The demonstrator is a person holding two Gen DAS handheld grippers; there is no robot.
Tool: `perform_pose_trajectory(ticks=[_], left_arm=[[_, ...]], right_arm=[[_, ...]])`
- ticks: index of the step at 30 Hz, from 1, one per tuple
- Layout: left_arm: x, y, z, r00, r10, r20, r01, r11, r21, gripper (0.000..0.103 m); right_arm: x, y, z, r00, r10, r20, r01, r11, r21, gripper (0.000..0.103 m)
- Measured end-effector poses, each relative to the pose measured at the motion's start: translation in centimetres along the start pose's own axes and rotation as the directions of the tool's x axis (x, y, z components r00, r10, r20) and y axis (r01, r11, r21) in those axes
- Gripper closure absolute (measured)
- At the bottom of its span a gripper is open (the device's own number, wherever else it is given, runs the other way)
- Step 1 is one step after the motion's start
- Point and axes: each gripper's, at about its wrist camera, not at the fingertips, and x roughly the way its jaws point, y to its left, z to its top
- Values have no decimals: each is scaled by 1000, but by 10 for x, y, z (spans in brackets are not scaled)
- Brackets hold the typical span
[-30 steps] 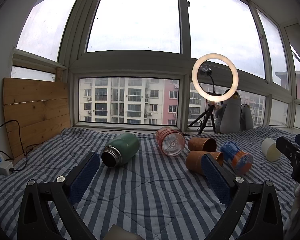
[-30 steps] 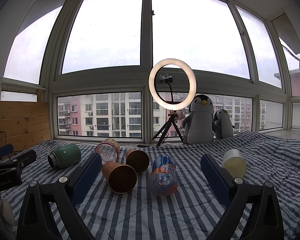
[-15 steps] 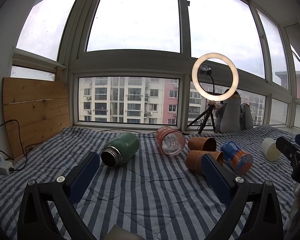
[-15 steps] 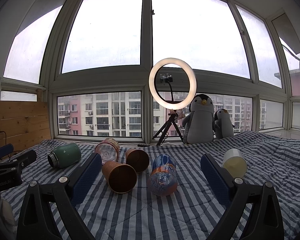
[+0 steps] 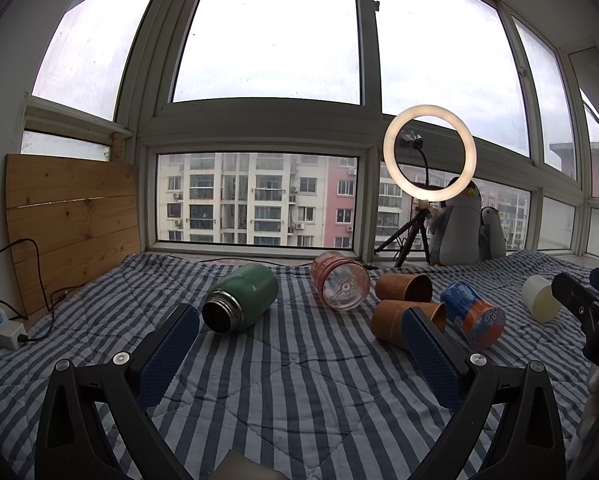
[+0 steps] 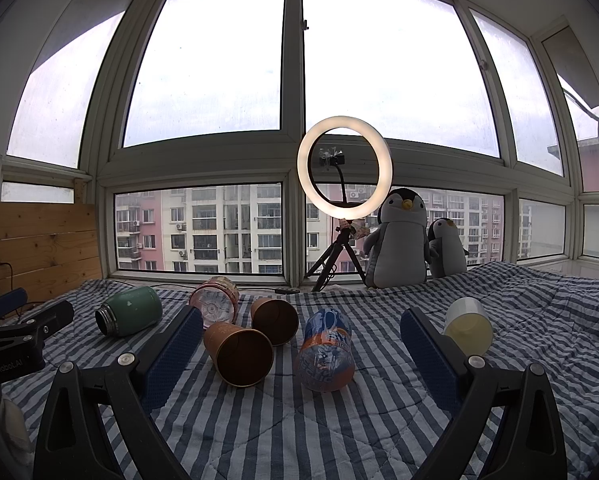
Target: Flip cup upside down
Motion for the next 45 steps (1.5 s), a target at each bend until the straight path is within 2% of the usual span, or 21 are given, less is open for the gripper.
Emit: perform_pose_trajectory(ticks=[29, 41, 45], left_arm=[[0, 0, -2, 1000, 1, -5, -1, 1000, -2, 1], [5, 3, -3, 1000, 4, -23, -5, 1000, -21, 1], [12, 10, -2, 998, -9, -58, 6, 998, -55, 1]], right_arm=[[0, 2, 1, 1000, 0, -1, 0, 1000, 0, 5], [5, 7, -3, 1000, 4, -21, -4, 1000, -6, 5], [9, 10, -4, 999, 15, -47, -16, 1000, -21, 5]])
